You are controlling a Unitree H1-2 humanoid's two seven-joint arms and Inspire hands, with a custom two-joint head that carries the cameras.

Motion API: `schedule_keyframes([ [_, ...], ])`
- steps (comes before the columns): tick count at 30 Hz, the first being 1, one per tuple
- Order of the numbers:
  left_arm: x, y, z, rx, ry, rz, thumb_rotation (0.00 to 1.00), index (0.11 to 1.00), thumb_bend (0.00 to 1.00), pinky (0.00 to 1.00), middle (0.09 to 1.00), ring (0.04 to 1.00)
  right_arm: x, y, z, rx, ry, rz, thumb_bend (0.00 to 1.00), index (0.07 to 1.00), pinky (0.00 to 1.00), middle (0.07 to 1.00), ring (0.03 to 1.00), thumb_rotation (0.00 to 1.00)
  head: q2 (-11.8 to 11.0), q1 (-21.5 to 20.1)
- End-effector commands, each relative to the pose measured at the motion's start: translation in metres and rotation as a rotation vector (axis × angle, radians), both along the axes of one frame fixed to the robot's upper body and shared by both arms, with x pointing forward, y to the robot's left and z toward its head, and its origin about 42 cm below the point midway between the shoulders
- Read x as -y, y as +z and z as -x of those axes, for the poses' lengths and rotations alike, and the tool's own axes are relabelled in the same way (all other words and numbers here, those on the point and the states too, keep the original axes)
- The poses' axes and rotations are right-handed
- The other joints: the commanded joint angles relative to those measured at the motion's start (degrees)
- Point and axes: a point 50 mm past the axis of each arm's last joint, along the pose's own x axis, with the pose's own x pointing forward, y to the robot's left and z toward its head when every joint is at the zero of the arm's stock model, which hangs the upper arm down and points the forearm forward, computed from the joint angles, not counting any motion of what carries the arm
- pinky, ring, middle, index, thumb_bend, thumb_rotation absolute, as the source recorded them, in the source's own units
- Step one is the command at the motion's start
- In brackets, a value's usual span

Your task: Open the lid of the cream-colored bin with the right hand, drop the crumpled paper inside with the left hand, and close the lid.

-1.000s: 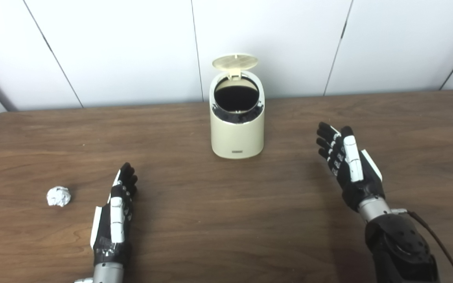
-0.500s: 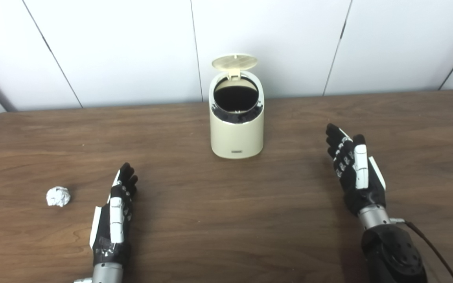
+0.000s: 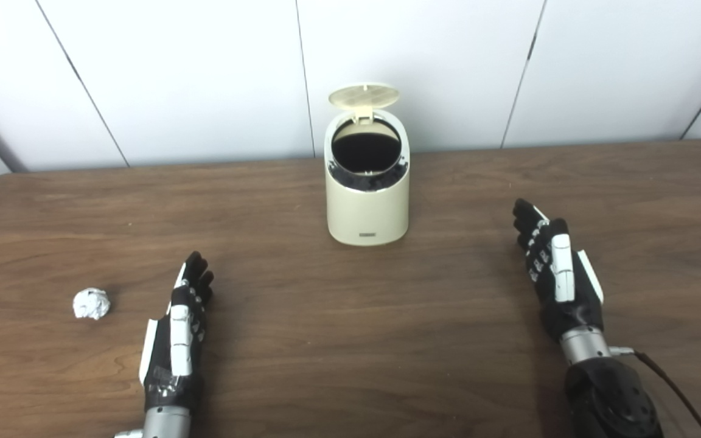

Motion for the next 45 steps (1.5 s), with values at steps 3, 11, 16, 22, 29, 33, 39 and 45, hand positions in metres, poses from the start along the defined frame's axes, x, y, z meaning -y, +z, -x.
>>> schedule_keyframes([
  [3, 0.005, 0.0, 0.005, 0.008, 0.002, -0.006, 1.0, 0.982, 0.61, 0.99, 0.976, 0.969, 0.003, 0.011, -0.001, 0.061, 0.035, 0.011, 0.53, 0.915, 1.0, 0.962, 0.988, 1.0, 0.23, 3.29],
  [11, 0.013, 0.002, 0.007, -0.01, 0.014, -0.005, 1.0, 0.978, 0.63, 0.97, 0.969, 0.957, 0.011, 0.0, 0.002, 0.026, 0.088, -0.001, 0.55, 0.966, 1.0, 1.0, 1.0, 1.0, -0.44, 9.59],
  [16, 0.019, -0.001, 0.006, -0.016, 0.013, -0.001, 1.0, 0.982, 0.63, 0.97, 0.975, 0.962, 0.018, -0.008, 0.001, 0.021, 0.085, -0.034, 0.58, 0.981, 1.0, 1.0, 1.0, 0.98, -1.72, 15.03],
  [22, 0.023, -0.006, 0.004, -0.028, 0.012, 0.008, 1.0, 0.977, 0.63, 0.97, 0.968, 0.956, 0.024, -0.001, 0.004, 0.03, 0.079, -0.053, 0.58, 0.981, 1.0, 1.0, 1.0, 1.0, -3.22, 18.38],
  [29, 0.024, -0.008, 0.003, -0.028, 0.002, -0.011, 0.98, 0.989, 0.63, 0.99, 0.976, 0.969, 0.022, 0.015, 0.006, 0.035, 0.052, -0.065, 0.54, 0.947, 0.99, 0.97, 0.966, 1.0, -3.94, 18.83],
  [33, 0.024, -0.005, 0.0, -0.014, 0.007, -0.044, 0.92, 0.982, 0.64, 0.97, 0.972, 0.967, 0.022, 0.021, 0.008, 0.032, 0.048, -0.067, 0.55, 0.943, 1.0, 0.97, 0.972, 1.0, -4.26, 19.06],
  [39, 0.019, 0.021, -0.009, 0.021, 0.001, -0.087, 0.76, 0.976, 0.6, 0.94, 0.965, 0.963, 0.017, 0.024, 0.008, 0.032, 0.05, -0.069, 0.55, 0.954, 1.0, 0.976, 0.985, 1.0, -4.45, 18.63],
  [45, 0.007, 0.068, -0.019, 0.112, -0.014, -0.132, 0.64, 0.973, 0.58, 0.92, 0.968, 0.96, 0.011, 0.026, 0.009, 0.015, 0.051, -0.076, 0.53, 0.966, 1.0, 0.987, 0.997, 1.0, -4.58, 18.81],
])
